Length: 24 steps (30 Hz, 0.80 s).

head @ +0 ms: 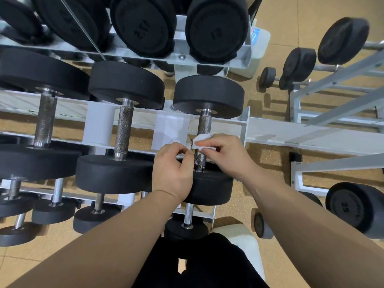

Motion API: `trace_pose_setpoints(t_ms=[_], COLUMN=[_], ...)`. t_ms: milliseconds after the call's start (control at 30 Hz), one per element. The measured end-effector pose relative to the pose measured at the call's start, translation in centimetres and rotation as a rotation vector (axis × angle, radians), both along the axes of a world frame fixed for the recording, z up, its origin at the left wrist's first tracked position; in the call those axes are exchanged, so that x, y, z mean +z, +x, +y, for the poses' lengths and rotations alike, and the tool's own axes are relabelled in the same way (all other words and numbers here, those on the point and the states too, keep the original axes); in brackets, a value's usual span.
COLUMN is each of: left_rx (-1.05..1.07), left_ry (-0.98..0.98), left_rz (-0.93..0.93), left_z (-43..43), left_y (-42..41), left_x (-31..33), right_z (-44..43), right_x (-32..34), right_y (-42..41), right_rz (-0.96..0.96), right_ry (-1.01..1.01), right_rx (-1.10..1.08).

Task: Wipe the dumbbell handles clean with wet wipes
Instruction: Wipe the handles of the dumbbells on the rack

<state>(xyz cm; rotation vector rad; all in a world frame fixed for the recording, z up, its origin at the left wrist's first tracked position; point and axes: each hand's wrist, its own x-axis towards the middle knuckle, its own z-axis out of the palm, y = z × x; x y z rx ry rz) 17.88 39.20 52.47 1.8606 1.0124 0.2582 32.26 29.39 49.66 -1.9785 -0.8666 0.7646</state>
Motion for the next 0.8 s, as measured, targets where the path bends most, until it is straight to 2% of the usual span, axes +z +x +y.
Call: trace_pose_setpoints(t_ms=[67, 233, 300, 400, 467, 533, 667, 733, 800], left_rx=[0.003, 0.015, 0.025, 0.033, 0.042, 0.053, 0.041, 0.067, 0.116], left_ry=[0.002, -0.017, -0.022, -0.016, 0.0, 0.007, -0.017, -0.071, -0.163], left_rz=[0.002, -0.007, -0.011, -0.013, -0.019, -0.013, -0.01, -0.067, -0.131], left_z=[0.0, 0.0, 0.0, 0.0, 0.1, 0.1, 0.2, 0.3, 0.4], left_y=[0.0, -0.1, -0.2, -0.2, -0.2, -0.1, -0.4, -0.5, -0.9], left_x=[0.0, 0.0, 0.1, 0.2, 0.2, 0.1, -0.3, -0.4, -0.5], right_z=[0.4, 3.7, 3.1, 0.7, 0.1, 1.0, 3.6, 3.8, 3.1], right_x=[0.1, 0.9, 1.1, 1.2, 1.0, 1.3, 1.5, 1.6, 2.1], right_y=[0.0, 1.8, 1.7, 0.4, -0.2, -0.2, 0.3, 0.1, -0.4], right_rz=[-0.042, -0.158, -0.164, -0.118, -0.097, -0.091, -0.206, -0.209, -0.208], right_ry=[0.034, 0.05, 0.02, -0.097, -0.118, -0.074, -0.069, -0.104, -0.162], right_rx=[0.0, -0.261, -0.201, 0.063, 0.136, 0.046, -0.224, -0.255, -0.162])
